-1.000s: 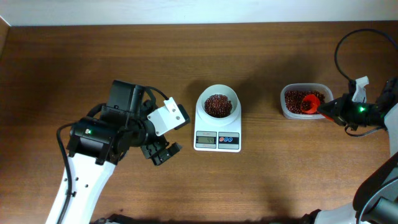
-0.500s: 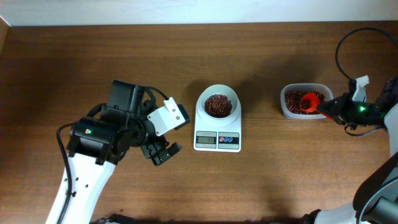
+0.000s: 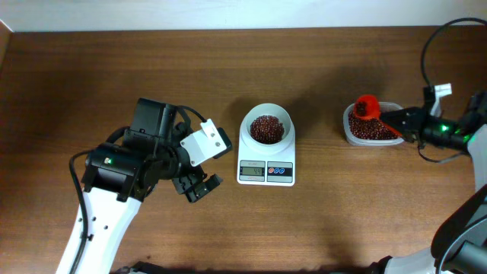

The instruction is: Scoop and weigh 50g on scale

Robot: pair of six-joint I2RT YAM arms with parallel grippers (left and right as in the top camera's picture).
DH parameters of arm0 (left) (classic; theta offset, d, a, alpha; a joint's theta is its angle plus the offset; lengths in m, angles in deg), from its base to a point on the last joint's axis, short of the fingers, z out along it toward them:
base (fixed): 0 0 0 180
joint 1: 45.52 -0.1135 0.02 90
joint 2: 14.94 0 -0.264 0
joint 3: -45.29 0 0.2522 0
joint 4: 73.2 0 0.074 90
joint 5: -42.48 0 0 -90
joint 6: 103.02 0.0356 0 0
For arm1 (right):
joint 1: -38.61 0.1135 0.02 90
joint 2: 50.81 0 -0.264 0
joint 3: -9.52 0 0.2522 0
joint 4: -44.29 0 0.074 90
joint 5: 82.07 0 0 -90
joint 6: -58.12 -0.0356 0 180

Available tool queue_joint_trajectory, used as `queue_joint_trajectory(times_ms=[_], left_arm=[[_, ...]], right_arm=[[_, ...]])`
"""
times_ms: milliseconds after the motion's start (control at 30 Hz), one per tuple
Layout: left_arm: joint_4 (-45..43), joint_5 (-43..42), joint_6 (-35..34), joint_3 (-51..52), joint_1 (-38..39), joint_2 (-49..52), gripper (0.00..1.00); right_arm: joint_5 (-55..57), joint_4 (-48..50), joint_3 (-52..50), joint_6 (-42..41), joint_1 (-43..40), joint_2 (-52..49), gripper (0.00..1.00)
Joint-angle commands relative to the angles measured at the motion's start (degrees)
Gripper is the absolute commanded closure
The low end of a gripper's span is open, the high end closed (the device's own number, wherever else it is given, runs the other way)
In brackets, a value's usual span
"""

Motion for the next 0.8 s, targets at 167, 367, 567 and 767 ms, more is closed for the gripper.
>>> queue_joint_trajectory(times_ms=[167,367,567,767], left_arm=[[-0.1,-0.8,0.8,-0.8,-0.3,-0.5,0.01],[-0.1,-0.8,0.7,-0.8,-0.3,-0.5,0.01],[-0.1,-0.8,0.8,-0.8,-0.3,-0.5,0.01],[-0.1,-0.8,0.8,-0.8,-0.3,-0.5,0.01]], right_arm=[[-3.6,4.0,1.0,-6.2,12.0,-0.3,0.96],[-3.1,12.8,1.0,-12.9,20.0,-0.3,0.96],[4.5,16.4,1.0,-12.9,26.1,-0.3,0.96],[10.8,20.0,1.0,-9.1,32.1,-0.3,0.96]])
